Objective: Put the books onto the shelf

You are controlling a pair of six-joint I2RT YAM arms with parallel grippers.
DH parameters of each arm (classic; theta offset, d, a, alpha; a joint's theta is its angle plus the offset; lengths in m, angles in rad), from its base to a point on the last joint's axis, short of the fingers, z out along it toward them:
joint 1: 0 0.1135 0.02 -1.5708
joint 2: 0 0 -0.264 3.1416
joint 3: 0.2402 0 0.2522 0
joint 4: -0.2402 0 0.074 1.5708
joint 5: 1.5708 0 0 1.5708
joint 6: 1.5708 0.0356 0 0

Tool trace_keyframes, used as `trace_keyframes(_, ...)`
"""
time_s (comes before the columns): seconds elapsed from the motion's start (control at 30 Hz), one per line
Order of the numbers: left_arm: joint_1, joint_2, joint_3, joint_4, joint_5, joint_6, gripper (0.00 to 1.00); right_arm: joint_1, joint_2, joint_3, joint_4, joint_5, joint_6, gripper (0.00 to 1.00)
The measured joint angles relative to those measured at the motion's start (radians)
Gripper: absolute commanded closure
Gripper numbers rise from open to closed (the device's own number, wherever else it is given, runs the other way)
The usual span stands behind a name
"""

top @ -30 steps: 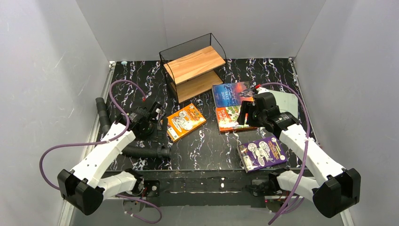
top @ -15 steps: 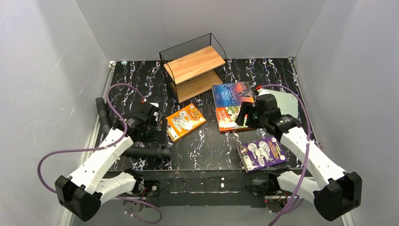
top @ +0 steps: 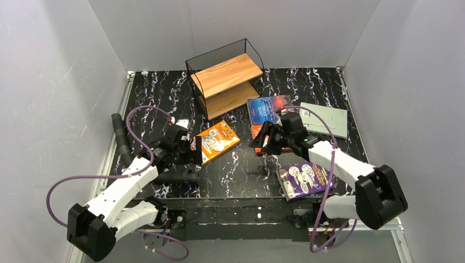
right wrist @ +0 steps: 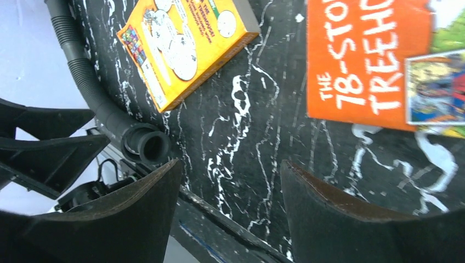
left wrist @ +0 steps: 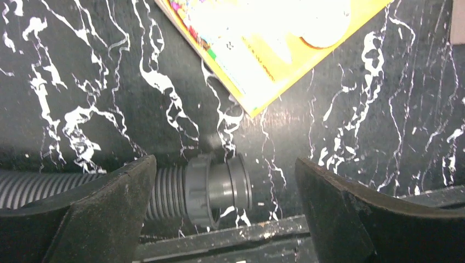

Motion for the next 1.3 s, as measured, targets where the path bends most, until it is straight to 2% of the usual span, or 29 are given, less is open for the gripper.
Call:
trace_keyframes(0.2, 0.015, 0.171, 0.061, 0.073, -0.035, 0.053, 0.01, 0.027, 0.13, 0.061, 0.061, -0.024, 0.055, 0.27)
trace_keyframes(0.37, 0.13, 0.309, 0.122, 0.121, 0.037, 0.026, 0.01, 0.032, 0.137, 0.1, 0.052, -0.002, 0.047, 0.27)
trace_keyframes(0.53, 0.199, 0.38, 0.16, 0.148, 0.1, 0.007, 0.01, 0.029, 0.066, 0.089, -0.047, 0.097, -0.005, 0.25)
trace_keyframes(0.87, 0.201, 0.434, 0.215, 0.231, 0.175, -0.023, 0.01, -0.072, -0.106, -0.007, -0.197, 0.198, -0.08, 0.25)
trace_keyframes(1.07, 0.109, 0.475, 0.383, 0.273, 0.035, 0.007, 0.01, -0.072, -0.16, -0.006, -0.212, 0.201, -0.095, 0.26)
trace_keyframes(1.2, -0.007, 0.508, 0.499, 0.288, -0.171, 0.029, 0.06, -0.072, -0.179, -0.006, -0.223, 0.2, -0.097, 0.26)
trace_keyframes(1.3, -0.041, 0.569, 0.612, 0.267, -0.333, 0.022, 0.07, -0.072, -0.201, -0.006, -0.234, 0.2, -0.097, 0.26)
